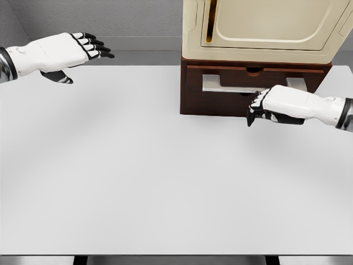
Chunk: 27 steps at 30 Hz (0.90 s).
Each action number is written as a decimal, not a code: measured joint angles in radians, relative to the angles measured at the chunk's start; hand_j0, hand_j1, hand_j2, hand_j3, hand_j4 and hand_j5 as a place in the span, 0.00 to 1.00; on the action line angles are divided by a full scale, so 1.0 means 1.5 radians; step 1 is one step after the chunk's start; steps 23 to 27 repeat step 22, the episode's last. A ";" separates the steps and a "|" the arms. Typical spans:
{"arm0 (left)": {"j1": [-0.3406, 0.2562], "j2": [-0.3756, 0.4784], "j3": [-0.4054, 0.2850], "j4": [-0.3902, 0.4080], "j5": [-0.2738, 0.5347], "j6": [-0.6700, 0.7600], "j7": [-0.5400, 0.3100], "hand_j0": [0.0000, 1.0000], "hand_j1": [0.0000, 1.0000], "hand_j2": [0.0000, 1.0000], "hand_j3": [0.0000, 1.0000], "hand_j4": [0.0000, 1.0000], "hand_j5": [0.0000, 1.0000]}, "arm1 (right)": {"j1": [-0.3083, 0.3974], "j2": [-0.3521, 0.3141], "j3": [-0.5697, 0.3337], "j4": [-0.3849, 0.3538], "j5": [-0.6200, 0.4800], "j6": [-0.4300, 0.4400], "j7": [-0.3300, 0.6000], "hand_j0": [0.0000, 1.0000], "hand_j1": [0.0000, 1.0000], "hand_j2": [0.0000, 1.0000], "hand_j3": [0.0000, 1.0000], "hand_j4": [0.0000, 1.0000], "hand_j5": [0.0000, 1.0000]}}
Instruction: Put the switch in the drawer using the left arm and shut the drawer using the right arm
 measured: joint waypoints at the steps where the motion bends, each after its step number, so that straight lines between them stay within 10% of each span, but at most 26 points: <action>1: 0.000 0.000 0.000 0.000 0.000 0.000 0.000 1.00 1.00 1.00 1.00 1.00 1.00 | 0.000 0.001 0.000 0.002 0.000 0.000 0.000 0.38 0.38 0.38 0.38 0.38 0.38; 12: 0.002 0.000 0.000 0.000 0.000 0.000 0.000 1.00 1.00 1.00 1.00 1.00 1.00 | 0.003 -0.049 -0.032 -0.034 0.016 -0.001 0.003 0.44 0.44 0.44 0.44 0.44 0.44; 16: 0.000 0.000 0.000 0.000 -0.001 0.000 0.000 1.00 1.00 1.00 1.00 1.00 1.00 | 0.004 -0.141 -0.045 -0.129 0.012 0.000 0.004 0.75 0.75 0.75 0.75 0.75 0.75; 27: 0.006 0.012 0.000 -0.003 0.000 0.000 0.000 1.00 1.00 1.00 1.00 1.00 1.00 | 0.011 -0.197 -0.049 -0.171 0.012 0.000 0.004 0.86 0.86 0.86 0.86 0.86 0.86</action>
